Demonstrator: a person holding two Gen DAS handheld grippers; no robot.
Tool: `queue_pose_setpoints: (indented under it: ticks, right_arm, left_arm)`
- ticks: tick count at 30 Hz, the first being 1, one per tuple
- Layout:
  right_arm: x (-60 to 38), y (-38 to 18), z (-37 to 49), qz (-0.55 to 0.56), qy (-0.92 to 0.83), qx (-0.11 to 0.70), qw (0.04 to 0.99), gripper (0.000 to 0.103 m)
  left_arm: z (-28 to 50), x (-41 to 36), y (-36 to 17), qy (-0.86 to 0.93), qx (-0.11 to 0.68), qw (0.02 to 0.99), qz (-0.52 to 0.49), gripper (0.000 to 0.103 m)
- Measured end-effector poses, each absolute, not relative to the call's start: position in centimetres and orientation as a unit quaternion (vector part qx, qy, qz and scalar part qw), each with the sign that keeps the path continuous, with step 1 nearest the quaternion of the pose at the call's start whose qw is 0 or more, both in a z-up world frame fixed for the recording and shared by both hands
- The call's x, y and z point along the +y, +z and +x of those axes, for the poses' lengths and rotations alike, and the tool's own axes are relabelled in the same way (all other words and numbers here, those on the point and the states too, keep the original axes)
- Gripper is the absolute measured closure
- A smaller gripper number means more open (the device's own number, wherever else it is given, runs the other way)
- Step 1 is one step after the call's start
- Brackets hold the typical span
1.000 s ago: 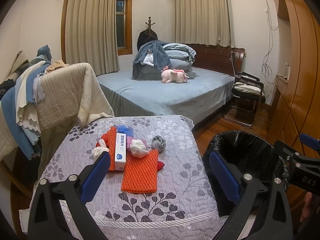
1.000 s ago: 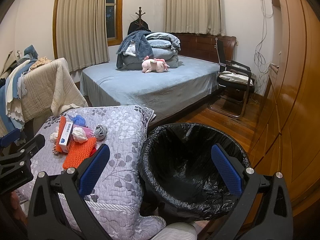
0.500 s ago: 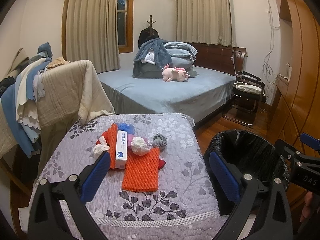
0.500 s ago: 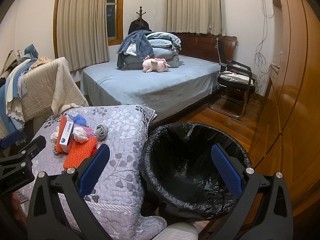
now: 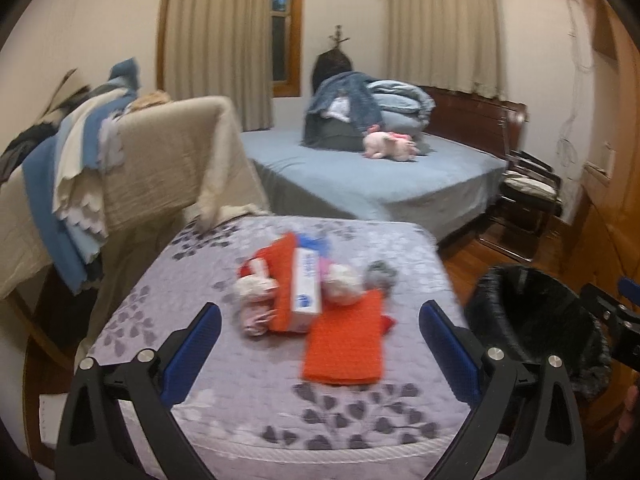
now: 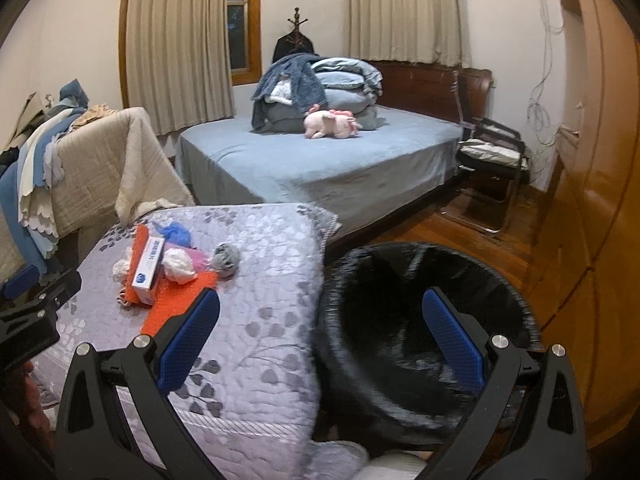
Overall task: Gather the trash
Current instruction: 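Move both tools down toward the white tissue balls on the quilt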
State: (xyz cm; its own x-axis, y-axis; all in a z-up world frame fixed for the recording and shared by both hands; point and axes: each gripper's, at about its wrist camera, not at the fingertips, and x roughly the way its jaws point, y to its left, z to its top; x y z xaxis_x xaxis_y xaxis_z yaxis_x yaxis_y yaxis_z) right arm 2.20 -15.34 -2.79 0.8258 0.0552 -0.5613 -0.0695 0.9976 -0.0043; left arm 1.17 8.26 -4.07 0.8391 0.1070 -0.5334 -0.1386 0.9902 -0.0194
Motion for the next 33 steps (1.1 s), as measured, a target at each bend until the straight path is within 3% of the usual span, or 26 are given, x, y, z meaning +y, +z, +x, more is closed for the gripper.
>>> queue_pose_setpoints:
  ticks: [9, 13, 17, 26, 33]
  right_arm:
    - [-8.7, -7.8, 6.5, -0.029, 0.077, 0.318, 0.944, 0.009]
    - [-6.5, -8.9, 8.6, -0.042, 0.094, 0.322, 0.941, 0.025]
    - [-6.2, -9.7, 10.9, -0.042, 0.086, 0.326, 0.940, 0.032]
    - [-7.2, -12.3, 14.6, -0.048, 0.070, 0.344, 0.935, 0.039]
    - [-6.9, -13.6, 15.6, -0.041, 0.083, 0.355, 0.930, 0.039]
  left_arm:
    - [2.8, 12.6, -7.0, 0.106, 0.270, 0.957, 0.011, 0.006]
    - [4.4, 13.5, -8.2, 0.107, 0.278, 0.955, 0.010, 0.006]
    - [6.5, 13.6, -9.6, 0.104, 0.283, 0.953, 0.012, 0.006]
    - [10.7, 11.7, -13.1, 0.073, 0.294, 0.953, 0.031, 0.025]
    - [11.8, 12.1, -14.6, 0.076, 0.307, 0.948, 0.018, 0.031]
